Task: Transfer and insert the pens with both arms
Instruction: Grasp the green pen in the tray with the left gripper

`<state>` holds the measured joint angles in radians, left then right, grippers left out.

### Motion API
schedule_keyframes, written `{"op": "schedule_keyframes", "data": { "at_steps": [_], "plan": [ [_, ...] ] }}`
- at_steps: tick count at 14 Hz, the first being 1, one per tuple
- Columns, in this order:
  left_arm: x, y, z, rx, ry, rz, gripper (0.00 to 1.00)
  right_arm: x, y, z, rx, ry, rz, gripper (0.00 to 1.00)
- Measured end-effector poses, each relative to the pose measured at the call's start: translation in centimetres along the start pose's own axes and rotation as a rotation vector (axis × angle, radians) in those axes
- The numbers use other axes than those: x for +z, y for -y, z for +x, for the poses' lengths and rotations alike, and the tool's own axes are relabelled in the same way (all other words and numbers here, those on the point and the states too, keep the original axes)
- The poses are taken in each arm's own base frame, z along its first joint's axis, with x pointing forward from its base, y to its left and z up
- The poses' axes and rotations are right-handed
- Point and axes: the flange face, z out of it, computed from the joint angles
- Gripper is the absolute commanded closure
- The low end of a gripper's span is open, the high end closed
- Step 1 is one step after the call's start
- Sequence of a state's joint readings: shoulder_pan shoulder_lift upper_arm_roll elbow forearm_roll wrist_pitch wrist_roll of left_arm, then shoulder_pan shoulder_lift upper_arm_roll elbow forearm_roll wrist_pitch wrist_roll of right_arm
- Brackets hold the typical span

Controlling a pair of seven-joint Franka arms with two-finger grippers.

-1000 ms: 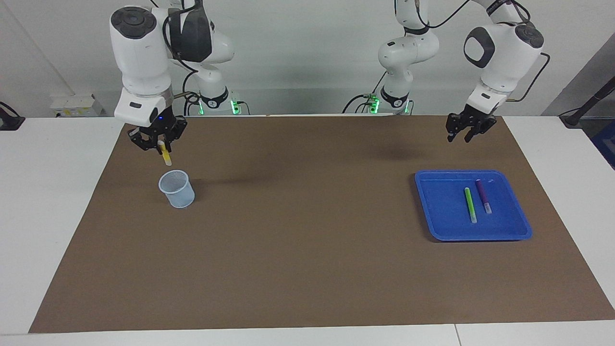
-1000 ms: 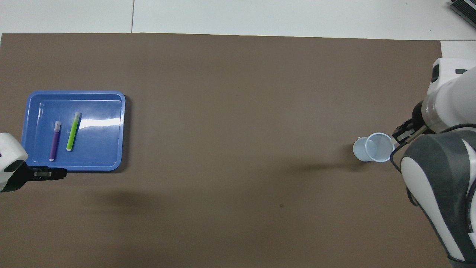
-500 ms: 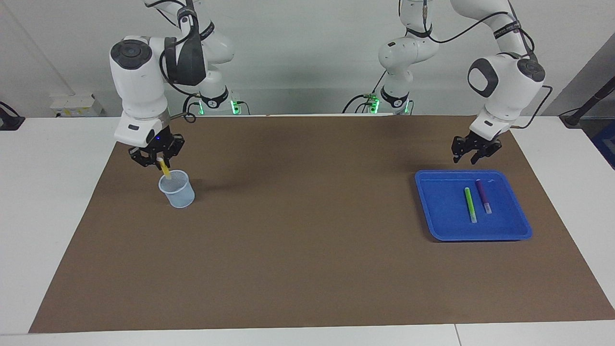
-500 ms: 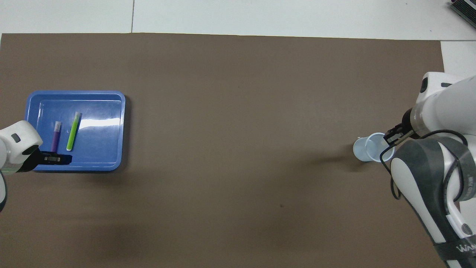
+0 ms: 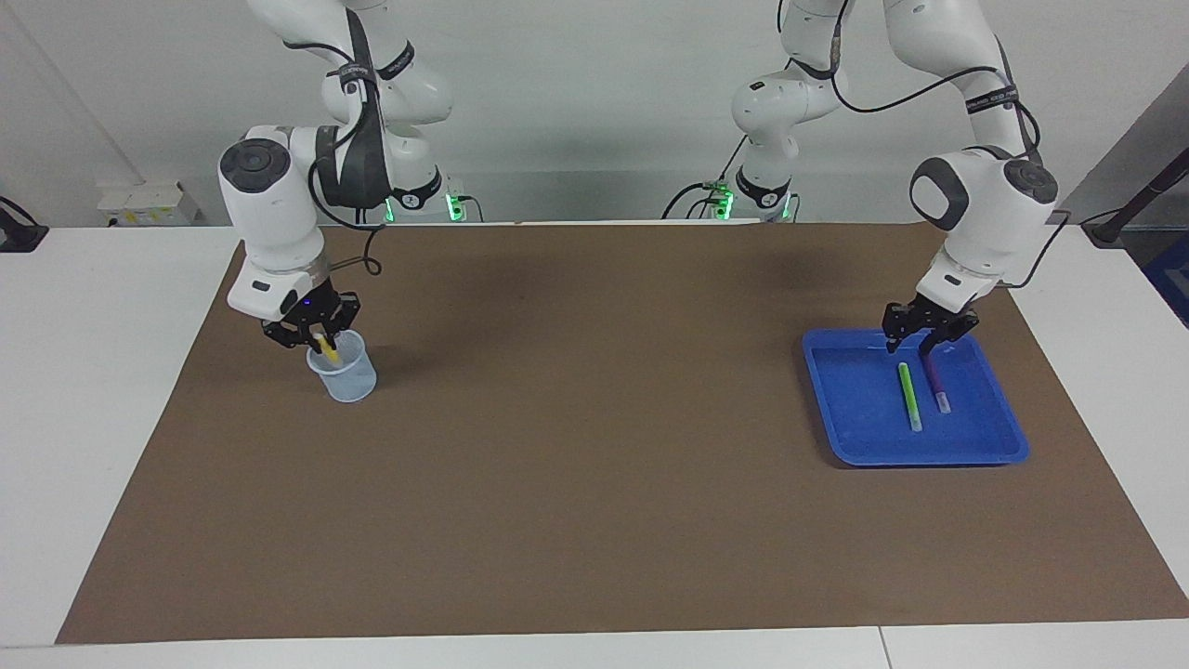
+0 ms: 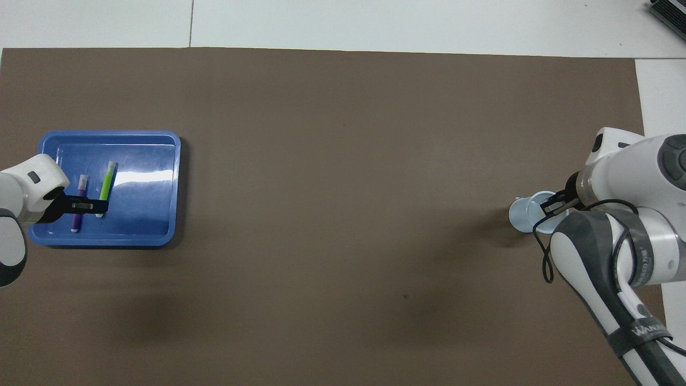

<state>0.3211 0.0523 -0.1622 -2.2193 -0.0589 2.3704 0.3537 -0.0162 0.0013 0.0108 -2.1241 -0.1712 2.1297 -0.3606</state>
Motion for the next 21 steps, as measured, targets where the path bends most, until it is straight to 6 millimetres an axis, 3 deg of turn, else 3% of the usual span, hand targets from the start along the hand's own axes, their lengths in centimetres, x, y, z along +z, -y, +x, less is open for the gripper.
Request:
{"op": "schedule_keyframes", "data": {
  "at_steps": [7, 8, 9, 10, 13, 15, 16, 17, 19, 21],
  "plan": [
    [4.2, 1.3, 2.4, -0.01, -0.028, -0.01, 0.4, 1.2, 0.3, -0.5, 0.043, 0.014, 0.021, 1.0],
    [4.5, 1.4, 2.6, -0.011, -0.032, -0.01, 0.4, 1.2, 0.3, -0.5, 0.044, 0.014, 0.021, 0.96],
    [4.6, 1.5, 2.7, -0.012, -0.034, -0.01, 0.4, 1.2, 0.3, -0.5, 0.044, 0.014, 0.021, 0.79],
    [4.8, 1.5, 2.8, -0.012, -0.034, -0.011, 0.4, 1.2, 0.3, -0.5, 0.044, 0.014, 0.021, 0.74],
    [5.7, 1.6, 2.9, -0.014, -0.044, -0.009, 0.4, 1.2, 0.3, -0.5, 0.044, 0.014, 0.022, 0.62],
    [6.4, 1.7, 2.9, -0.015, -0.043, -0.011, 0.41, 1.2, 0.3, -0.5, 0.044, 0.014, 0.022, 0.62],
    [6.5, 1.7, 2.9, -0.015, -0.044, -0.011, 0.46, 1.2, 0.3, -0.5, 0.045, 0.014, 0.022, 0.62],
    [6.5, 1.7, 2.9, -0.015, -0.048, -0.01, 0.58, 1.2, 0.2, -0.5, 0.045, 0.013, 0.022, 0.62],
    [6.4, 1.7, 3.0, -0.015, -0.054, -0.008, 0.97, 0.9, 0.2, -0.5, 0.047, 0.012, 0.023, 0.62],
    [6.4, 1.6, 3.1, -0.013, -0.055, -0.007, 1.0, -0.3, 0.0, -0.4, 0.07, 0.009, 0.052, 0.62]
  ]
}}
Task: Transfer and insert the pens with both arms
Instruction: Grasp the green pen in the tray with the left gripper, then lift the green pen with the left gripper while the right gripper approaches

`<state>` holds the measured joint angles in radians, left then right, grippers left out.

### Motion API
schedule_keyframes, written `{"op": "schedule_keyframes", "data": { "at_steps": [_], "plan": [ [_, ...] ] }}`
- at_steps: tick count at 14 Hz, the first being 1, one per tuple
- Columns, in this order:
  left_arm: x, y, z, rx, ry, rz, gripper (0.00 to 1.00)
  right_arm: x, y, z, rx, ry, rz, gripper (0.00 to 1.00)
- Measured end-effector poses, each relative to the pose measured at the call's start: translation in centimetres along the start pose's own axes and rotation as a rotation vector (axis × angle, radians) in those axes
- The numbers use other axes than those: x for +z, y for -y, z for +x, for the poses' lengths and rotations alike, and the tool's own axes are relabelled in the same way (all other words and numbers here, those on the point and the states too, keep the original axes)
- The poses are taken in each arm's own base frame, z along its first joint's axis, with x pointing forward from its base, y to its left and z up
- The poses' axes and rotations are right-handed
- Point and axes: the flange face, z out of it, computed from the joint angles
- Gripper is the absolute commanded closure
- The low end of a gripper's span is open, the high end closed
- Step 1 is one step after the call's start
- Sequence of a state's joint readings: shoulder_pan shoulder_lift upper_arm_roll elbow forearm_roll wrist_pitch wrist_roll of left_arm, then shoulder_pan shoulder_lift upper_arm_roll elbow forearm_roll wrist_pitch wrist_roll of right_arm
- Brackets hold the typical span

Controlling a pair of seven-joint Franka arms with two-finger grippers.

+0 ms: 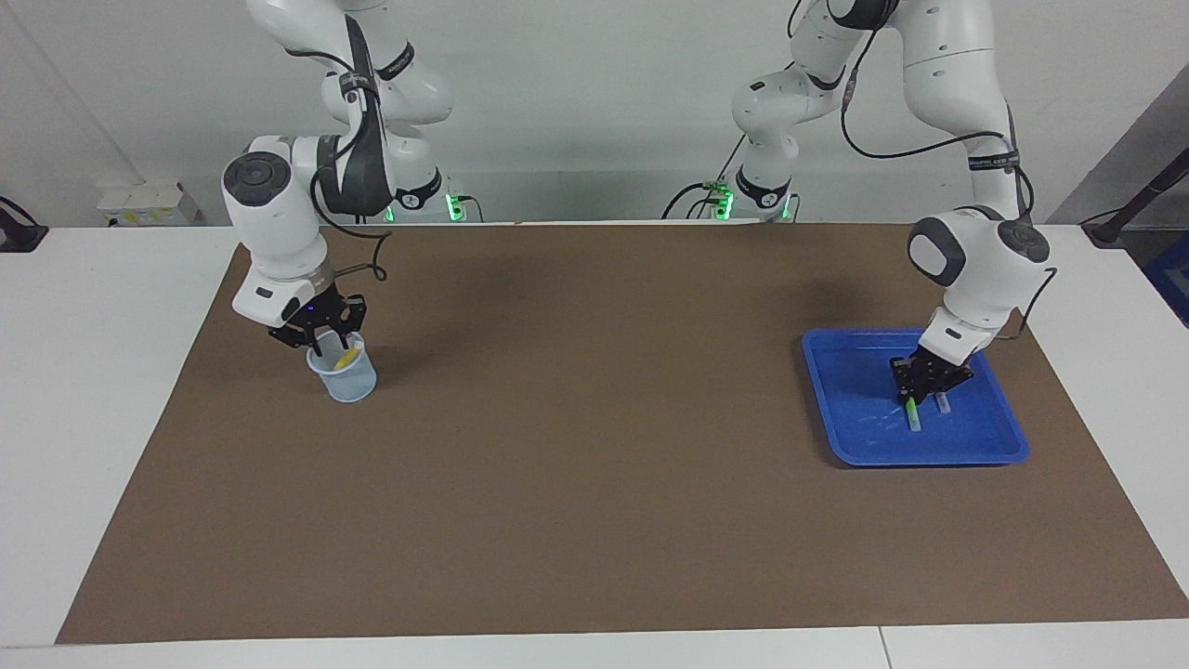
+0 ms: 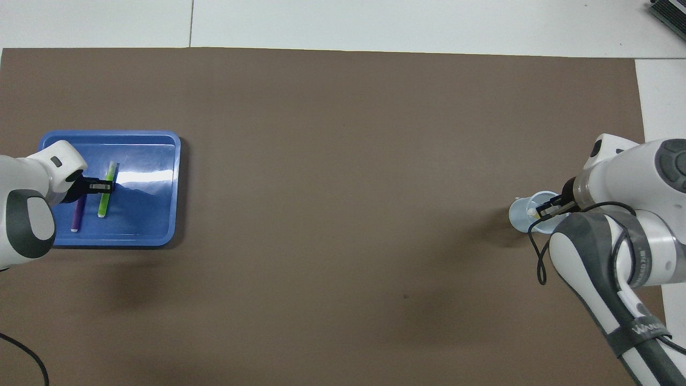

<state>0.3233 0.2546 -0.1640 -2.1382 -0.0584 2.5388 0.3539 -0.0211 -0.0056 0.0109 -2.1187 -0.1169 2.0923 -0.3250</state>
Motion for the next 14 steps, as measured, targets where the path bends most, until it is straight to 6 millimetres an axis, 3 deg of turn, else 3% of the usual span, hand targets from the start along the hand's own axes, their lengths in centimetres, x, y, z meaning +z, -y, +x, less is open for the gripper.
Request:
{"op": "schedule_keyframes", "data": {
  "at_steps": [5, 8, 12, 14],
  "plan": [
    [0.0, -0.1, 0.0, 0.001, -0.001, 0.0, 1.0, -4.6, 0.1, 0.7, 0.049, -0.038, 0.086, 0.61],
    [-0.1, -0.3, 0.2, -0.026, 0.016, -0.008, 1.0, -6.4, 1.1, 1.6, 0.109, -0.091, 0.163, 0.58],
    [-2.6, -1.0, 2.3, -0.084, 0.082, -0.037, 1.0, -8.8, 2.5, 2.9, 0.218, -0.168, 0.305, 0.5],
    [-3.6, -1.8, 2.9, -0.125, 0.095, -0.04, 1.0, -9.9, 3.4, 3.5, 0.264, -0.2, 0.38, 0.37]
  ]
}}
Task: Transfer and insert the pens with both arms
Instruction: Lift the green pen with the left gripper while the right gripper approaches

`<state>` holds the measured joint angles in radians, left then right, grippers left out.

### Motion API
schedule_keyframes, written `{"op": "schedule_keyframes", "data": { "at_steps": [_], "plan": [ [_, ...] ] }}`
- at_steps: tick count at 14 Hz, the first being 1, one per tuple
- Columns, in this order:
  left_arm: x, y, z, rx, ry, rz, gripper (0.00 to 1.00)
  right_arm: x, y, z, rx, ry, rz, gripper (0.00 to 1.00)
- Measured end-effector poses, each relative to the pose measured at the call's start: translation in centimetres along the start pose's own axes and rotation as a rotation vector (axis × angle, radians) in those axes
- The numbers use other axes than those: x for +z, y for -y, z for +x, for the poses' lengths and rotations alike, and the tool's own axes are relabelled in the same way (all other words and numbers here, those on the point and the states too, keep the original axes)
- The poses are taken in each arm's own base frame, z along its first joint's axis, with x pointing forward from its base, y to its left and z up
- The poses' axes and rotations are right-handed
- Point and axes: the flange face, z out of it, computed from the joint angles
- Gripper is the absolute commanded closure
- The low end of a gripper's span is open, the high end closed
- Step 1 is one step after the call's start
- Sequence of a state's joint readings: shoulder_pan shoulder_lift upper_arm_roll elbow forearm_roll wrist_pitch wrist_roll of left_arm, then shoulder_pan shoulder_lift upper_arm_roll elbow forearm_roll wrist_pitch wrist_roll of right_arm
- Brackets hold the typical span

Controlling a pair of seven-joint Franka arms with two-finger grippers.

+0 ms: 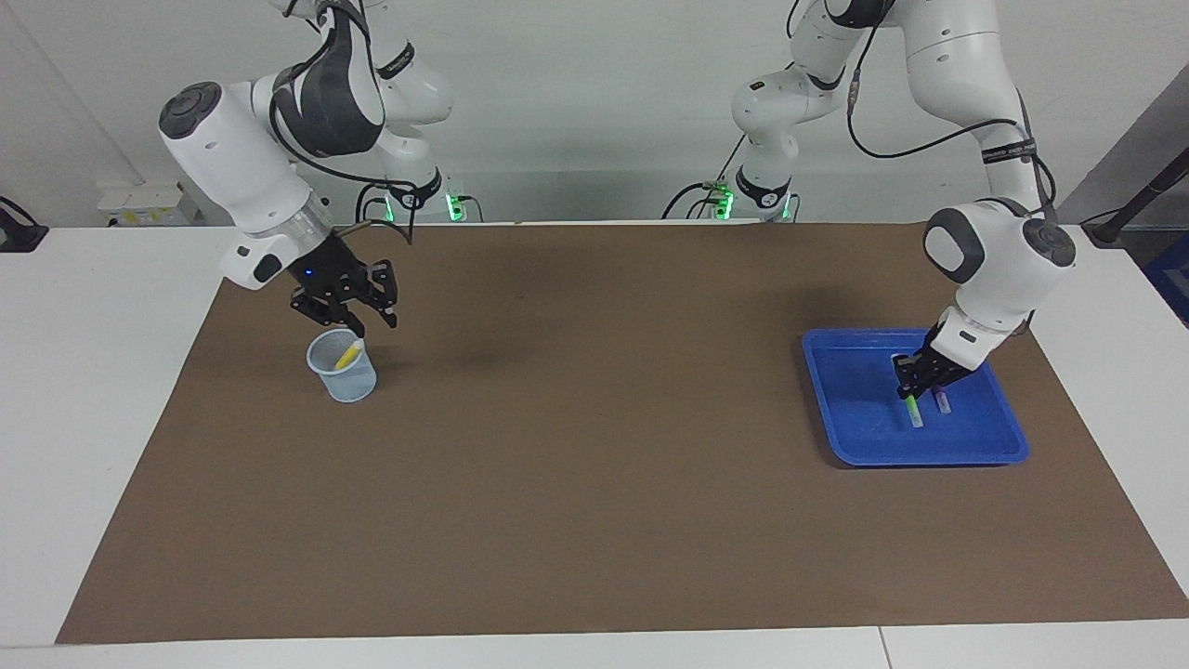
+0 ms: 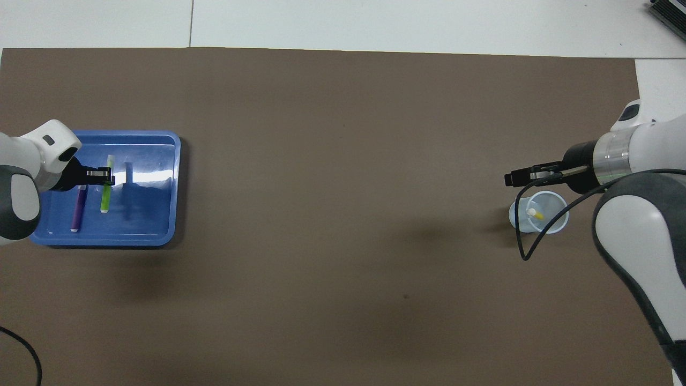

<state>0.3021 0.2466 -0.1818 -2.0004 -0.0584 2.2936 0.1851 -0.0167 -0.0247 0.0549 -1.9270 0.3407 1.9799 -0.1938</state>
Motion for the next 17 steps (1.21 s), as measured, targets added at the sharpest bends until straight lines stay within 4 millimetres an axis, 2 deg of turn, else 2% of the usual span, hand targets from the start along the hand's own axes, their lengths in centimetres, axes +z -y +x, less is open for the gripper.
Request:
{"op": "schedule_keyframes", "data": {
  "at_steps": [1, 2, 5, 9, 11, 15, 17],
  "plan": [
    [-0.3, -0.5, 0.0, -0.026, 0.01, -0.002, 1.0, -0.3, 0.7, 0.2, 0.035, -0.016, 0.038, 0.22],
    [-0.8, -0.9, 0.0, -0.058, 0.024, -0.004, 1.0, -0.5, 1.4, 0.5, 0.075, -0.033, 0.071, 0.0],
    [-3.0, -3.4, -0.3, -0.165, 0.057, -0.009, 1.0, -0.4, 4.2, 1.2, 0.162, -0.084, 0.116, 0.0],
    [-6.4, -7.8, -0.5, -0.455, 0.059, -0.148, 1.0, 1.3, 10.7, 1.8, 0.355, -0.143, 0.167, 0.0],
    [-7.6, -10.0, -0.6, -0.595, 0.066, -0.205, 1.0, 2.0, 13.0, 1.5, 0.468, -0.14, 0.186, 0.0],
    [-9.0, -14.2, -0.9, -0.817, 0.115, -0.303, 1.0, 2.9, 16.0, 0.8, 0.609, -0.105, 0.205, 0.0],
    [-9.6, -16.0, -1.2, -0.926, 0.145, -0.337, 1.0, 3.0, 16.3, 0.8, 0.611, -0.102, 0.206, 0.0]
  ]
}}
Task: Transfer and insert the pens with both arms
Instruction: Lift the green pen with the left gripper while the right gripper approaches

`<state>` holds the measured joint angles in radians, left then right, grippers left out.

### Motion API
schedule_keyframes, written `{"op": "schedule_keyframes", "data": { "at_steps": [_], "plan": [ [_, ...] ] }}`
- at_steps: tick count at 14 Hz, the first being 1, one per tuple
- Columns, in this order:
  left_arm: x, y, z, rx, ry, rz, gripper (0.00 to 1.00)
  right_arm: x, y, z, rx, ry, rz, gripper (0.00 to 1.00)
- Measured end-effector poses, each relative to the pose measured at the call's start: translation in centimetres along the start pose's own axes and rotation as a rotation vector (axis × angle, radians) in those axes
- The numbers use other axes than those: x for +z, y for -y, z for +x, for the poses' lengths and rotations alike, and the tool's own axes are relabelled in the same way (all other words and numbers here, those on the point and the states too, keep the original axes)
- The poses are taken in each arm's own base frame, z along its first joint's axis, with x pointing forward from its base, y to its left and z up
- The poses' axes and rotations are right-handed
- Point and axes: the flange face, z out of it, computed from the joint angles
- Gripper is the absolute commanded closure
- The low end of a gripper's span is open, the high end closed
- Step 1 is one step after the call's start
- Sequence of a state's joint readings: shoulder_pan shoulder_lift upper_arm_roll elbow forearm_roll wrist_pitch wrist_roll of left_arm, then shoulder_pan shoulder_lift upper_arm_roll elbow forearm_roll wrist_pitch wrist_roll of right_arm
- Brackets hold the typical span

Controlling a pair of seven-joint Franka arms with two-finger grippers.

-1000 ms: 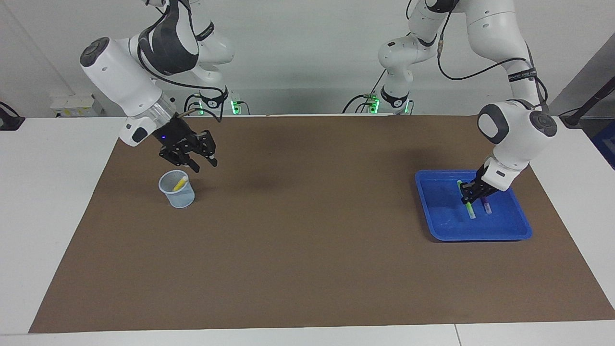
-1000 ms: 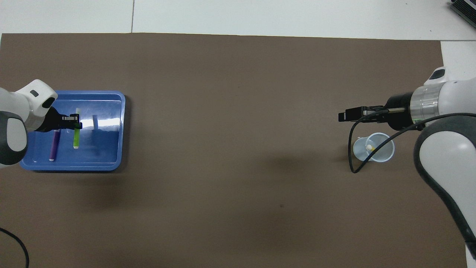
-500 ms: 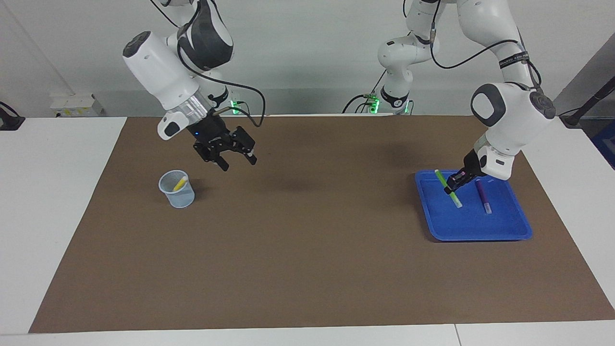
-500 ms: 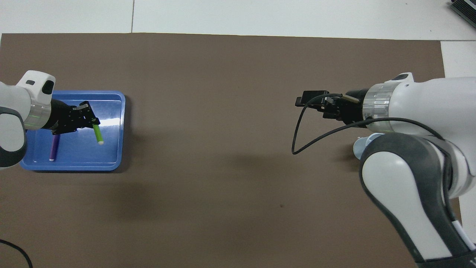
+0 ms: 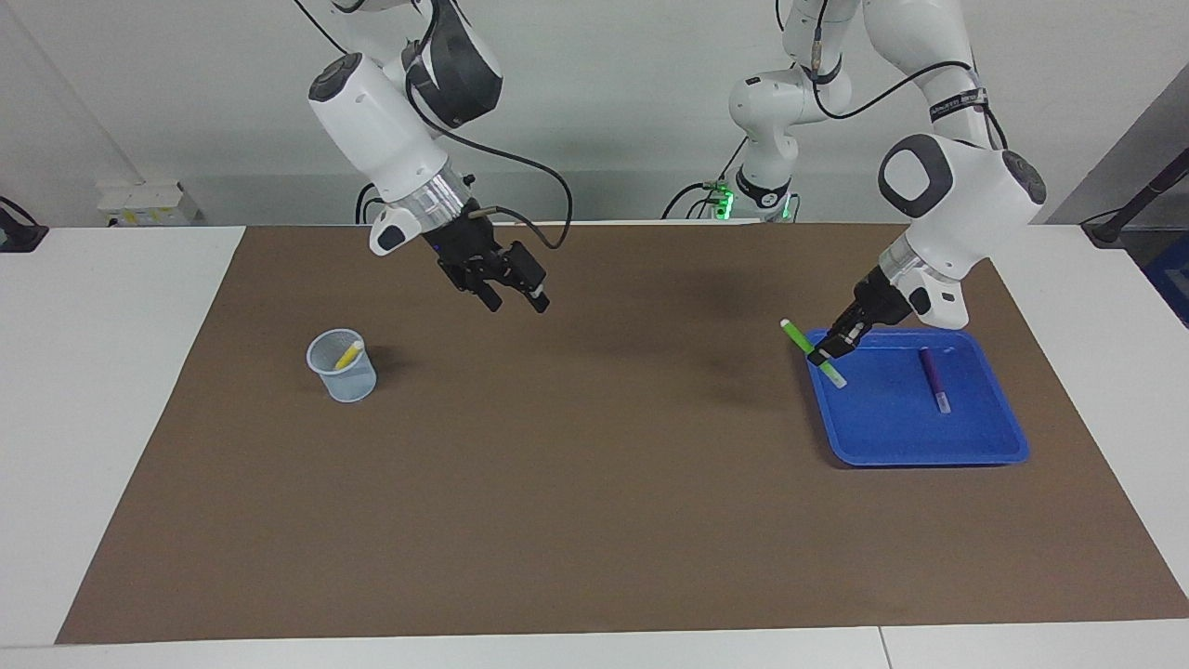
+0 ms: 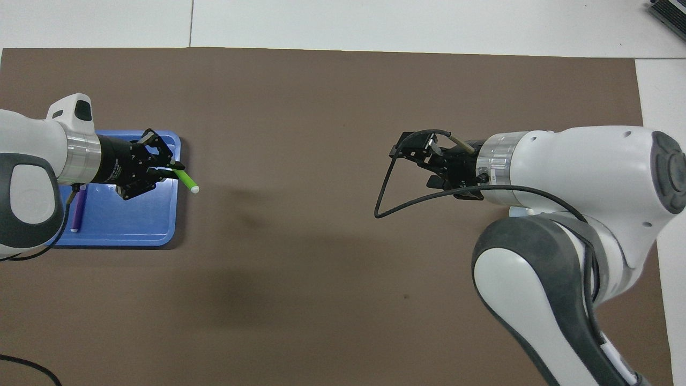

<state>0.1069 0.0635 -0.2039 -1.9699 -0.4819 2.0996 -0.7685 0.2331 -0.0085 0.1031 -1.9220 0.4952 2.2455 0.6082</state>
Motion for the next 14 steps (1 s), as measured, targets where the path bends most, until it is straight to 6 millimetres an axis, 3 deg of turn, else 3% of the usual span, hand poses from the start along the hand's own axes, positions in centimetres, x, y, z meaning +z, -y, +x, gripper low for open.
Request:
{"op": "schedule_keyframes", "data": {
  "at_steps": [3, 7, 14],
  "plan": [
    [-0.8, -1.0, -2.5, -0.168, 0.026, -0.036, 1.0, -0.1, -0.1, 0.2, -0.019, -0.01, -0.013, 0.0],
    [-1.8, -2.0, -8.0, -0.316, 0.032, -0.042, 1.0, 0.1, 0.2, -0.1, 0.02, -0.013, -0.004, 0.0],
    [-1.0, -3.0, -17.4, -0.524, 0.045, -0.057, 1.0, 2.1, 4.5, -3.4, 0.262, -0.06, 0.204, 0.0]
  ]
}}
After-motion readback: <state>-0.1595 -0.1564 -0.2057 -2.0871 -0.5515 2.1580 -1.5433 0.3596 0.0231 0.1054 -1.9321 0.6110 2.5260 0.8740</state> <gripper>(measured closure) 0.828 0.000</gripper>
